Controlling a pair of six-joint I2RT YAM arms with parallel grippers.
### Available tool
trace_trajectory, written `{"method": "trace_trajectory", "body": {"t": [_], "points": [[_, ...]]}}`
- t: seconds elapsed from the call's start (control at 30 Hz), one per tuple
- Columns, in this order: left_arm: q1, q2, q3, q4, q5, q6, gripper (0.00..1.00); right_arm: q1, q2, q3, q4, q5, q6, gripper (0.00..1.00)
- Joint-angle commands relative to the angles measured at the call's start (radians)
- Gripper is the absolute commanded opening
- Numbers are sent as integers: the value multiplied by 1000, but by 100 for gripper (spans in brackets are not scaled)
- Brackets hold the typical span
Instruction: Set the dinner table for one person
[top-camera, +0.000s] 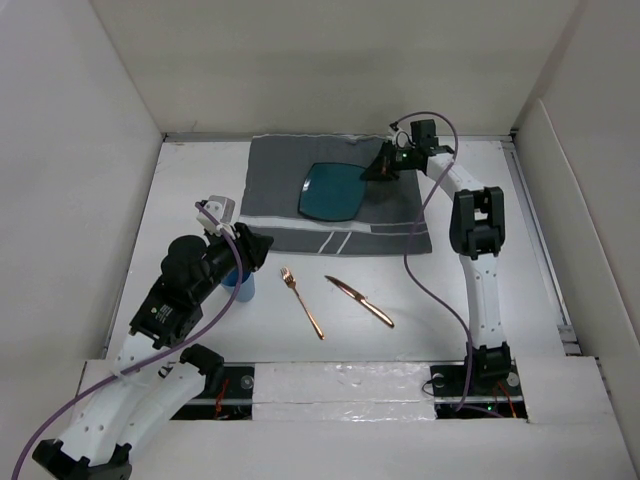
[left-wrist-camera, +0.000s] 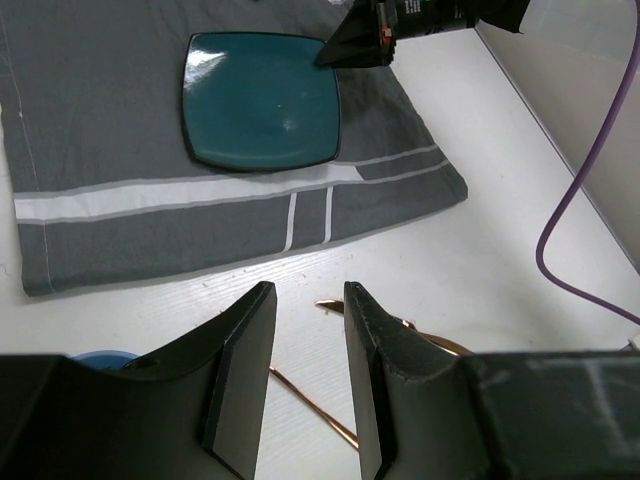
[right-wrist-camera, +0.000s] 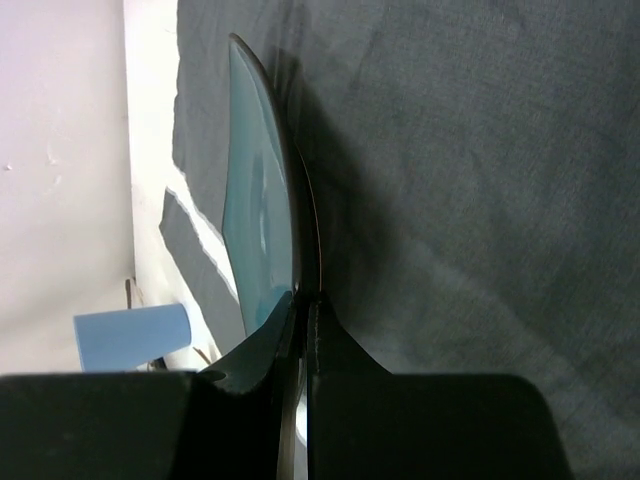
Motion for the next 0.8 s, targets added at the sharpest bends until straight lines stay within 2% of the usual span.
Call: {"method": "trace_trajectory", "body": {"t": [0.0, 0.23, 0.33, 0.37, 0.47, 0.67, 0.77], "points": [[5, -2, 17, 42, 0, 2, 31, 6, -7, 136, -25, -94, 22, 0], [5, -6, 17, 42, 6, 2, 31, -3, 103, 293, -132, -37, 10, 0], [5, -5, 15, 46, 2, 3, 31, -3, 119, 296, -146, -10, -1, 18], [5, -5, 18, 44, 6, 3, 31, -12, 114, 294, -148, 3, -4, 34], [5, -5, 17, 47, 6, 3, 31, -12, 88, 264, -133, 20, -13, 52], [5, -2, 18, 46, -3, 2, 31, -43, -106, 126, -47, 76, -26, 61], [5, -8, 20, 41, -23, -4, 31, -53, -215, 92, -88, 187, -85, 65]]}}
